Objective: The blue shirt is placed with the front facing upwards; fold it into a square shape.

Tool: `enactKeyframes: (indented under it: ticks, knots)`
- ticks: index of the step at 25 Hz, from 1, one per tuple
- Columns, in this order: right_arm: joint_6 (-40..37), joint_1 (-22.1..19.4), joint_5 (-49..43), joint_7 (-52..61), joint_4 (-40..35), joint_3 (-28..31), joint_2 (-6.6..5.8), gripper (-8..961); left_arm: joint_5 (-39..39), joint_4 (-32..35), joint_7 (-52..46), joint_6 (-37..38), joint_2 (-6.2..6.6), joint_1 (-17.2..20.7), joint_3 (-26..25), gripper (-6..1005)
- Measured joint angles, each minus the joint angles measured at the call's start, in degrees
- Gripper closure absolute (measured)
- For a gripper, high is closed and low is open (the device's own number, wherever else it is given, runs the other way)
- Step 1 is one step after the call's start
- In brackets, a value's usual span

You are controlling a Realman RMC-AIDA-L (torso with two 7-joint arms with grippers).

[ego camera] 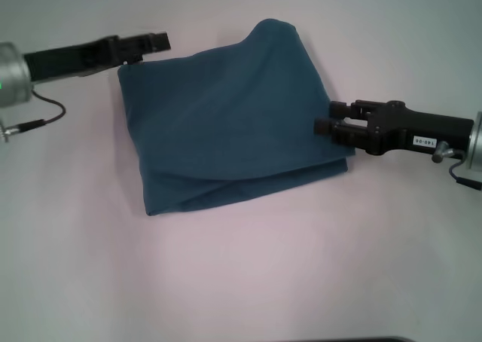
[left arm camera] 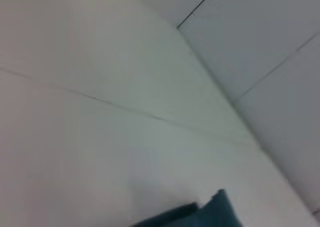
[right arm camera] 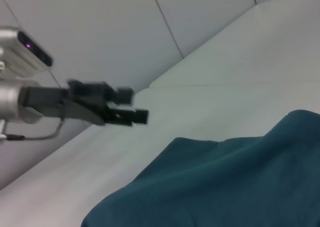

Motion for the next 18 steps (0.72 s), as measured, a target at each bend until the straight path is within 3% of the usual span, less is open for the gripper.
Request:
enactKeyframes:
  ticks: [8,18]
  knots:
    - [0.1,0.3,0.8,-2.3,1.3,1.9,0.04,367,2.4,-0.1,2.4,-12.5,-1.95,-0.3,1.5,215]
    - [0.0,0.4,2.2,-2.0,1.3,2.2,0.02,367,10.2,1.6,1.2,-18.2,-2.97,-3.1,4.2,214]
